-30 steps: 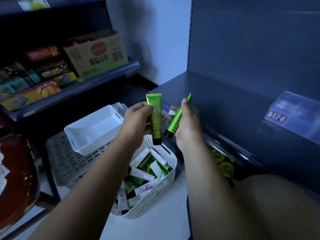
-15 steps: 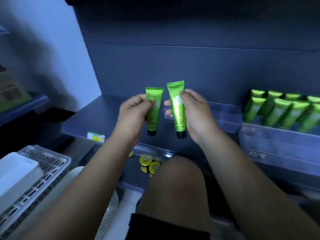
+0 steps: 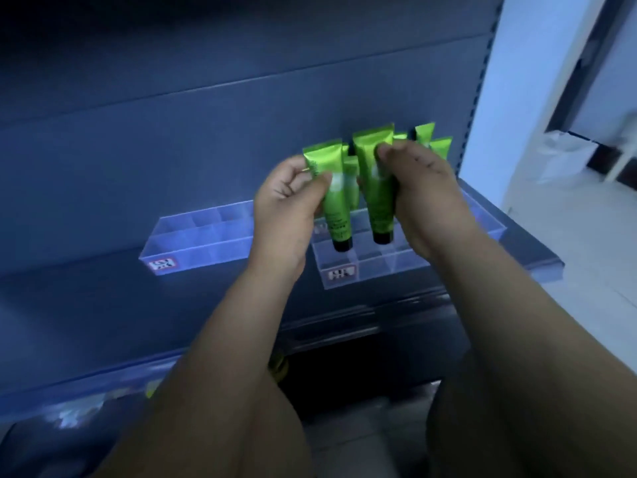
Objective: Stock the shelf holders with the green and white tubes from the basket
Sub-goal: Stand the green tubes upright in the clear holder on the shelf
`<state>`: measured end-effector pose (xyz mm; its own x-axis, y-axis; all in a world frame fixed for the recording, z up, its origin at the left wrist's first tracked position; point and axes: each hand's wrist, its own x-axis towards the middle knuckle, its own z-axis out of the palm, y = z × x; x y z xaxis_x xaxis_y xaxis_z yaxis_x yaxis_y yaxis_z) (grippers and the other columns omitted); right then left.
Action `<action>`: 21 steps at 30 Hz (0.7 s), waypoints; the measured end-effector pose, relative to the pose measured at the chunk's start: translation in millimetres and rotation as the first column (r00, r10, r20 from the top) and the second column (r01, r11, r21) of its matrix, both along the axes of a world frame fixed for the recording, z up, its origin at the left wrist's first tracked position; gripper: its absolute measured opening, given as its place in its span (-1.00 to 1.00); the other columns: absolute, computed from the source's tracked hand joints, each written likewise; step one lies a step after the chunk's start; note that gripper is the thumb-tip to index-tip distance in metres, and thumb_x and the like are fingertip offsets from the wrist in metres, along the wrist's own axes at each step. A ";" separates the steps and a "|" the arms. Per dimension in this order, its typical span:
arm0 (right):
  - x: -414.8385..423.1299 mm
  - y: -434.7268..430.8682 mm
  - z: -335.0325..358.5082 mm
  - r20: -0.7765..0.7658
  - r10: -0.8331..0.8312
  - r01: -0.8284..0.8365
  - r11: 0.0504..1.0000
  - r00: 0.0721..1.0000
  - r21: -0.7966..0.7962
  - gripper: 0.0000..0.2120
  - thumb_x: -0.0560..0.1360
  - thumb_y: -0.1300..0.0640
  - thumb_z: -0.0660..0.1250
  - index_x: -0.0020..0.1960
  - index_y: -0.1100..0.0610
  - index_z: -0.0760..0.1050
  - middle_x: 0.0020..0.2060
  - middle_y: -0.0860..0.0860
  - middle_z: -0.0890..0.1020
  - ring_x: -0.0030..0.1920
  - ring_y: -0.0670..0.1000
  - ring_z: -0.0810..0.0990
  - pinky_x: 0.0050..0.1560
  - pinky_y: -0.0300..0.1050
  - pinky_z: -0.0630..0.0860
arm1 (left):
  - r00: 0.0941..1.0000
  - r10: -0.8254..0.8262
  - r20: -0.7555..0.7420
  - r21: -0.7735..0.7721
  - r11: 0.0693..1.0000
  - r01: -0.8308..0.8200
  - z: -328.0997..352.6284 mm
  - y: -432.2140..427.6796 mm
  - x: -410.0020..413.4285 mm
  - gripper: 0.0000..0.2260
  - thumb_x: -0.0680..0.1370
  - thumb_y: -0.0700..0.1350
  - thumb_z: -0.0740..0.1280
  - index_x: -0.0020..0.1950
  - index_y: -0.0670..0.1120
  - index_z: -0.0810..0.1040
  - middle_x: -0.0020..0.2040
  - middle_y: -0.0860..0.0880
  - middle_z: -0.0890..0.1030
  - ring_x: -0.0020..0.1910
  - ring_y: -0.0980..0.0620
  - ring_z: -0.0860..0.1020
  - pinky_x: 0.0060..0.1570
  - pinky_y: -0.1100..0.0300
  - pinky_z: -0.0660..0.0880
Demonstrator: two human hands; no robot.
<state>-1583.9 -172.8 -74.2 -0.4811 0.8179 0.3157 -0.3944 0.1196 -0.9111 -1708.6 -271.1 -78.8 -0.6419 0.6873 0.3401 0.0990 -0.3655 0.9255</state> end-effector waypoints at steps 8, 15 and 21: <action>30.6 87.7 -12.4 0.134 -0.165 0.160 0.986 0.977 0.049 -0.81 0.57 0.15 0.34 -0.12 0.28 0.56 -0.27 0.12 0.52 -0.21 0.08 0.49 -0.08 -0.01 0.45 | 0.966 -0.013 -0.259 -0.075 0.997 -0.006 -10.5 77.6 -3.8 -0.87 0.55 -0.30 0.44 -0.08 -0.10 0.56 -0.27 -0.16 0.37 -0.25 0.00 0.38 -0.19 0.08 0.42; 26.8 122.9 -17.5 0.137 -0.229 0.228 0.973 0.964 0.022 -0.75 0.51 0.07 0.41 0.02 0.26 0.62 -0.18 0.13 0.61 -0.16 0.10 0.52 -0.11 0.06 0.46 | 0.953 0.048 -0.298 -0.104 0.991 -0.083 -36.6 90.2 -32.2 -0.76 0.54 -0.32 0.45 -0.01 0.03 0.58 -0.23 -0.05 0.42 -0.21 0.02 0.45 -0.09 0.05 0.53; 12.2 113.1 -16.6 0.058 -0.133 0.131 0.990 0.989 0.042 -0.91 0.60 0.22 0.36 -0.05 0.16 0.62 -0.19 0.13 0.63 -0.17 0.07 0.61 -0.13 -0.04 0.58 | 0.965 0.076 -0.252 -0.068 0.993 -0.096 -36.0 74.2 -51.1 -0.71 0.54 -0.37 0.41 0.15 -0.03 0.62 -0.27 -0.09 0.37 -0.22 -0.04 0.45 -0.12 0.03 0.62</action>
<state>-1571.7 -59.7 -90.9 -0.3887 0.8634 0.3217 -0.3174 0.2023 -0.9264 -1759.7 -196.9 -114.7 -0.6014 0.6645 0.4437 0.3577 -0.2726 0.8932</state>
